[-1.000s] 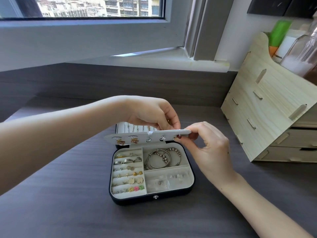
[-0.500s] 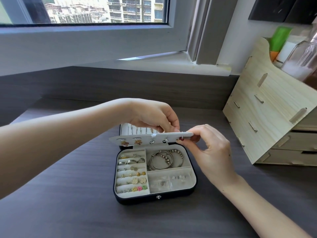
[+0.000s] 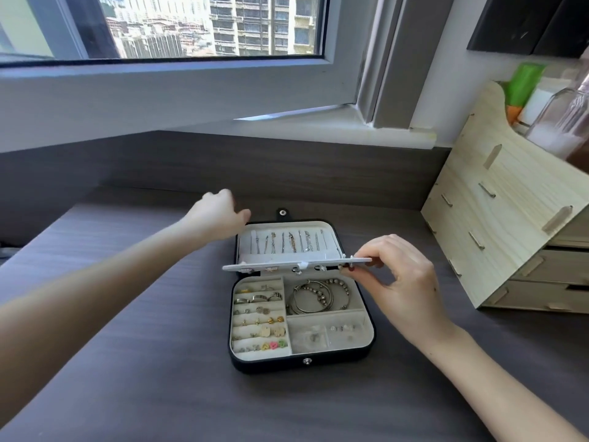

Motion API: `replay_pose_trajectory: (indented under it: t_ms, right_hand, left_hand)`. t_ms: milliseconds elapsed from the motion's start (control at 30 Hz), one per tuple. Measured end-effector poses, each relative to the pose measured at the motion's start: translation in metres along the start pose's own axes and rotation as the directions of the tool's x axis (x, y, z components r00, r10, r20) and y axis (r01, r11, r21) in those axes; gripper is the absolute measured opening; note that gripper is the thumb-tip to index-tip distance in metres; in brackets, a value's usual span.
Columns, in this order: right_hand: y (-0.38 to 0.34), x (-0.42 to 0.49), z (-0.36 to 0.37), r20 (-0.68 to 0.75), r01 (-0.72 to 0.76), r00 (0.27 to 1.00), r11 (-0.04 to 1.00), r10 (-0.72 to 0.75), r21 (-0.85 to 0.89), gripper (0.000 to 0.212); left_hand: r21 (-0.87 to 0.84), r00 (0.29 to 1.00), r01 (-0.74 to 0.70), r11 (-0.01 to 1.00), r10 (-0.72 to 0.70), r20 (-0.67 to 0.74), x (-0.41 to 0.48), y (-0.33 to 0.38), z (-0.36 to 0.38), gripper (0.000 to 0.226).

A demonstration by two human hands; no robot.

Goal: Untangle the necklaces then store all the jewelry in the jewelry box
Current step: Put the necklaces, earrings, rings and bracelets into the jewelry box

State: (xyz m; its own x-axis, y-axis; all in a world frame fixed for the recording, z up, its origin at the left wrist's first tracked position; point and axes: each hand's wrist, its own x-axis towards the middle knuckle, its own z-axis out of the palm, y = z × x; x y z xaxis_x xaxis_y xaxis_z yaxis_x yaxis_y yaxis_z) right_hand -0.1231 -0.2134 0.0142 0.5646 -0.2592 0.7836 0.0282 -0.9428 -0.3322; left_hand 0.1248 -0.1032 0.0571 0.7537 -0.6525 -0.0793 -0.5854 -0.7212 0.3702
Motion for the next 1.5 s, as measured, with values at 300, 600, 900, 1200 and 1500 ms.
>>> replay_pose_trajectory:
  t_ms: [300, 600, 900, 1200, 1500]
  right_hand:
    - [-0.007, -0.004, -0.005, 0.075, -0.003, 0.997, 1.000, 0.003, -0.006, 0.024]
    - [-0.012, -0.017, -0.015, 0.192, 0.056, 0.980, 0.995, -0.041, -0.076, 0.005]
    - [-0.023, -0.003, -0.039, 0.256, -0.146, 0.959, 0.985, 0.119, 0.088, 0.012]
    - [-0.025, 0.037, -0.027, 0.101, -0.334, 0.940, 0.939, 0.326, 0.076, 0.006]
    - [-0.024, 0.066, -0.015, 0.020, -0.296, 0.951, 0.924, 0.310, -0.241, 0.009]
  left_hand:
    - [-0.448, 0.950, 0.265, 0.854, -0.152, 0.272, 0.007, -0.001, 0.009, 0.020]
    - [-0.677, 0.947, 0.302, 0.671, -0.132, 0.291, 0.006, -0.001, -0.002, 0.004]
    - [-0.875, 0.965, 0.142, 0.463, 0.131, 0.226, -0.022, -0.002, -0.020, 0.025]
    - [-0.898, 0.953, -0.077, 0.432, 0.295, 0.061, -0.068, -0.003, -0.025, 0.058]
    - [-0.866, 0.957, -0.199, 0.459, 0.283, -0.070, -0.066, -0.008, -0.015, 0.034]
